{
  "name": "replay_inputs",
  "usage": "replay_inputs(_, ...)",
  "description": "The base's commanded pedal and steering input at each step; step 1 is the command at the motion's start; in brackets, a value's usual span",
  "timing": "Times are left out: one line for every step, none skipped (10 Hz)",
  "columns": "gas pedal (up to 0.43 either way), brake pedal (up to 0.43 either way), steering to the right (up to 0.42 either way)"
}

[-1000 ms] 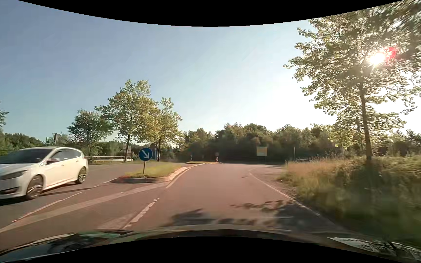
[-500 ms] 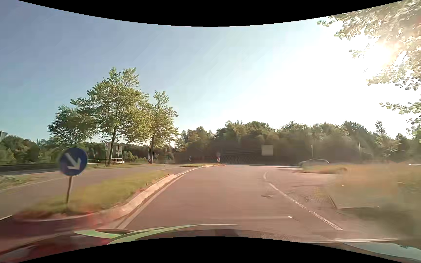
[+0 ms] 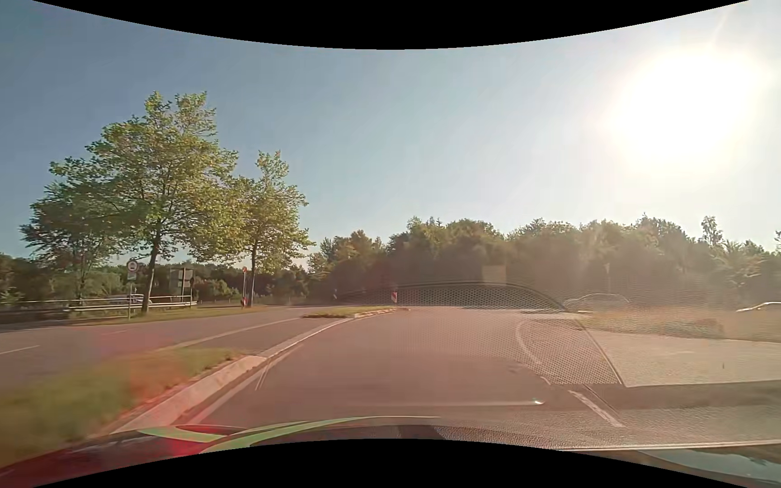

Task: Follow the waypoints while adhering to traffic rules and regulations

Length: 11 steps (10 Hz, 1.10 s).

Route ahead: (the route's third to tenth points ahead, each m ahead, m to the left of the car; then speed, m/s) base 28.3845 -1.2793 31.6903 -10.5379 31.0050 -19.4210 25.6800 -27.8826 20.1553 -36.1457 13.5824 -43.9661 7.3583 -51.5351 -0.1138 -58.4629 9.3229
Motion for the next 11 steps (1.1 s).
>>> replay_inputs(0.0, 0.0, 0.047)
replay_inputs(0.0, 0.0, 0.049)
replay_inputs(0.0, 0.0, 0.053)
replay_inputs(0.0, 0.0, 0.056)
replay_inputs(0.0, 0.0, 0.061)
replay_inputs(0.0, 0.0, 0.067)
replay_inputs(0.0, 0.0, 0.077)
replay_inputs(0.0, 0.061, 0.085)
replay_inputs(0.0, 0.11, 0.095)
replay_inputs(0.0, 0.134, 0.101)
replay_inputs(0.0, 0.146, 0.106)
